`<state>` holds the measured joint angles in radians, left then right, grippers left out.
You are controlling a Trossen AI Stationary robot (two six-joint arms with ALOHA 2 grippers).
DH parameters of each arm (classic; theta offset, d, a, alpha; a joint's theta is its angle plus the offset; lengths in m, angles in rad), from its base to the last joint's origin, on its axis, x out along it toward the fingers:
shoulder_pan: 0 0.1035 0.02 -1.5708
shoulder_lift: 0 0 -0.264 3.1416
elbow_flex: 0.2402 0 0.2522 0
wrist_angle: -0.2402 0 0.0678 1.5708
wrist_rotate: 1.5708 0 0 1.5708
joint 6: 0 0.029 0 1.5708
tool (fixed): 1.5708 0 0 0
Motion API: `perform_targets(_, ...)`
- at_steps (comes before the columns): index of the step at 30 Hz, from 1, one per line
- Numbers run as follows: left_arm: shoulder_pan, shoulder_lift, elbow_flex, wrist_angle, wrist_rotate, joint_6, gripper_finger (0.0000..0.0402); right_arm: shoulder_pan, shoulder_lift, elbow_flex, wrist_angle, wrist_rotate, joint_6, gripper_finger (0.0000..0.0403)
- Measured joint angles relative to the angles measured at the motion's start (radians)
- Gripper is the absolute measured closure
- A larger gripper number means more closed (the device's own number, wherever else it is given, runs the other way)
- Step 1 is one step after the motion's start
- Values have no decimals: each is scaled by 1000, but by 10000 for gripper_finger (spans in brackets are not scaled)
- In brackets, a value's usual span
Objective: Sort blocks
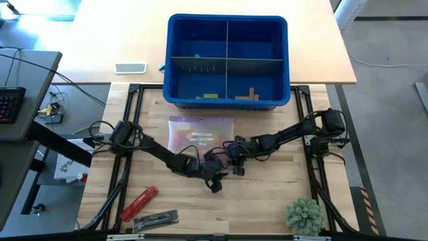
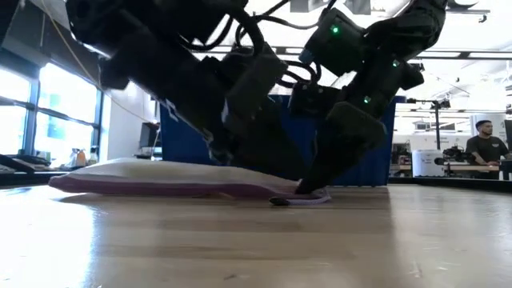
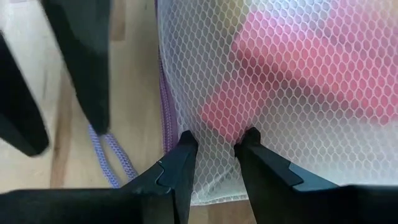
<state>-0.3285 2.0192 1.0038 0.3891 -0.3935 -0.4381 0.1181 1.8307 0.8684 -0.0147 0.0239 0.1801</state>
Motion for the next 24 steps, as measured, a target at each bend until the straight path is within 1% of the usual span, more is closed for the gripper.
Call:
perform_targets(2,1,25,5,36,13,21,296,0,-1,0,4,-5,-2,289)
perform_targets(5,0,70,36,20,17,29,296,0,-1,0,10,-7,-4,289)
perform_targets(7,0,97,53,-8,6,18,296,0,-1,0,12,-7,-5,289)
perform_targets(10,0,105,75,-76,0,-30,296,0,-1,0,12,-7,-5,289)
perform_targets(17,-33,57,79,-244,55,-42,296,0,-1,0,1,-5,-5,289)
perform_targets(21,-72,8,76,-363,45,-82,296,1,-1,0,1,-3,-5,289)
perform_targets(24,-90,-23,70,-375,9,-90,296,1,-1,0,5,-2,-5,289)
